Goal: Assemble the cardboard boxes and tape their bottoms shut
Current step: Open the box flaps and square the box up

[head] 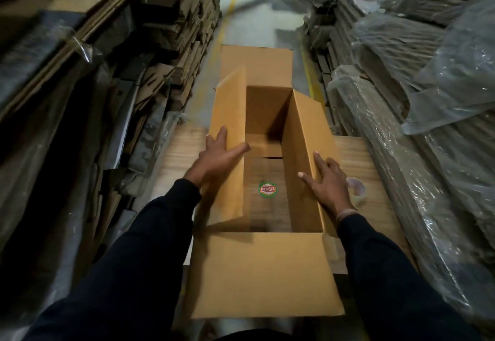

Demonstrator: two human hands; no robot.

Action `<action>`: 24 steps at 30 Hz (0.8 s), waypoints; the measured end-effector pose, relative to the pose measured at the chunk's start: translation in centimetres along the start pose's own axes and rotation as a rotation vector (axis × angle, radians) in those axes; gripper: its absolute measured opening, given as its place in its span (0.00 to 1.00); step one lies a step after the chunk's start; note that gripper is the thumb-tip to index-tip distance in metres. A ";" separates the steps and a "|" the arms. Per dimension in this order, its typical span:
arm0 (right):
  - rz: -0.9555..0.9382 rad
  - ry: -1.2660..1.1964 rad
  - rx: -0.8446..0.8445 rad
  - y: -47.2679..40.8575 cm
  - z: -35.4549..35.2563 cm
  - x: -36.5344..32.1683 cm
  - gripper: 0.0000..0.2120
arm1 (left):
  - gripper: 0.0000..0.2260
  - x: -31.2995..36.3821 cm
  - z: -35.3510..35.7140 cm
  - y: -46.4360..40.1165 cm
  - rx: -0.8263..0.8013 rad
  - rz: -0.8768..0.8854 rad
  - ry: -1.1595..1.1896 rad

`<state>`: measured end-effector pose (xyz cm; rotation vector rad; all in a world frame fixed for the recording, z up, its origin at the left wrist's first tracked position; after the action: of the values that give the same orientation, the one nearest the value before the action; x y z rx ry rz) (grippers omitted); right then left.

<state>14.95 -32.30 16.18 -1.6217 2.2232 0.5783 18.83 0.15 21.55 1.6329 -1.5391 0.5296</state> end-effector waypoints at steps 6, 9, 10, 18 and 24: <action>-0.003 -0.012 0.004 0.0 -0.1 -0.2 0.41 | 0.19 -1.7 -7.9 4.1 -0.118 0.123 0.634; -0.009 -0.005 0.018 0.2 -0.1 -0.4 0.40 | 0.12 -4.0 -12.2 5.9 -0.015 0.093 0.501; -0.013 -0.014 0.022 0.3 -0.1 -0.4 0.40 | 0.10 -4.8 -13.2 6.0 0.014 0.105 0.403; -0.033 -0.040 0.026 0.4 -0.2 -0.9 0.40 | 0.32 -7.9 -14.1 3.3 0.168 -0.061 -0.634; -0.069 -0.119 0.072 1.0 -0.9 -1.2 0.36 | 0.28 -4.9 -4.6 1.3 0.024 0.267 -0.683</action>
<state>14.33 -31.51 17.66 -1.5794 2.0704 0.5540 17.82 6.92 20.82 1.7315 -2.2736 0.1150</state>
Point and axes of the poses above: each hand's wrist, its own y-axis away from the middle knuckle, its own z-axis out of the palm, x = y × z, the point moved 7 cm from there along -y, towards the middle knuckle, and after that the axes turned 2 degrees about z, right-handed, at the moved point
